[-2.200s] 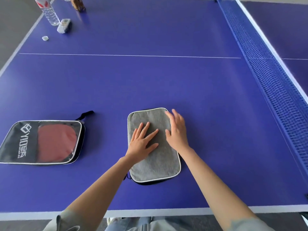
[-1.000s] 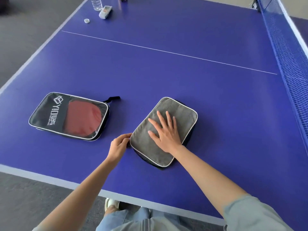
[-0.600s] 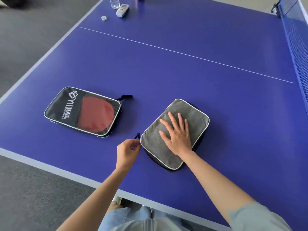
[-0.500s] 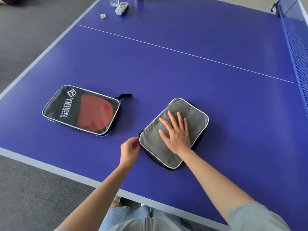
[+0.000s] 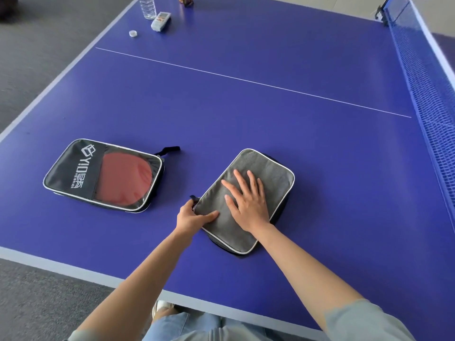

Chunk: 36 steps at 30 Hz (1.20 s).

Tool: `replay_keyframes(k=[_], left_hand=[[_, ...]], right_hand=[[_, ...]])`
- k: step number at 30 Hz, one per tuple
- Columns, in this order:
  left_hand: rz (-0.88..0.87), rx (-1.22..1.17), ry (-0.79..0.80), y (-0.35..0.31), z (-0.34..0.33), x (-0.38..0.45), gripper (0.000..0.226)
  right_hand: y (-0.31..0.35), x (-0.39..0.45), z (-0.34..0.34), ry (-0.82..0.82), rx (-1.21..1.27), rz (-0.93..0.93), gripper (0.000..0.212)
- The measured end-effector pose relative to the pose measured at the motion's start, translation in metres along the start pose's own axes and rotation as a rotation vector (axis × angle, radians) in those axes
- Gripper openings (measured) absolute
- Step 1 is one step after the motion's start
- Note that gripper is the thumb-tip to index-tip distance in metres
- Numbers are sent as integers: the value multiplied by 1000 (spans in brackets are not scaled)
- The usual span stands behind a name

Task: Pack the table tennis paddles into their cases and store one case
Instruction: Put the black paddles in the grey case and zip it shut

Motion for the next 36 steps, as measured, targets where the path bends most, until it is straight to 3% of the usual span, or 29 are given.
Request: replay_keyframes(k=[3, 7, 10, 12, 14, 17, 22, 25, 27, 31, 36], left_hand=[[-55, -11, -47, -14, 22, 16, 53], [-103, -5, -46, -40, 63, 44, 66], [-189, 335, -152, -63, 66, 50, 75], [-439, 665, -293, -85, 39, 36, 77], [-679, 878, -260, -98, -12, 19, 71], [-659, 1139, -133, -87, -77, 13, 74], [-636, 1297, -235, -70, -106, 11, 79], [-658, 1308, -289, -69, -107, 14, 77], [-682, 1303, -308, -68, -107, 14, 76], [-709, 1301, -339, -66, -108, 15, 75], [-698, 1297, -346, -66, -108, 14, 75]], right_hand=[[3, 1, 3, 29, 10, 27, 51], [7, -9, -3, 128, -18, 89, 60], [9, -22, -5, 113, 16, 114, 59], [6, -28, 1, 37, 119, 139, 51], [-12, -29, 10, -95, 290, 55, 41], [-51, -27, 20, -233, 370, -165, 37], [-87, 7, 33, -232, 404, -90, 42], [-113, 45, 31, -128, 576, -214, 41], [-119, 69, 26, 61, 674, -226, 45], [-116, 95, 22, 376, 806, -91, 49], [-118, 115, 25, 486, 675, 106, 53]])
Point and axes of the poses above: each hand's wrist, its own x-axis towards the middle knuckle, its own z-axis out of the back of the hand, y = z × x, the point moved 5 cm from there along x, towards the middle knuckle, and after that the axes turned 4 degrees about x, right-handed, at the moved point
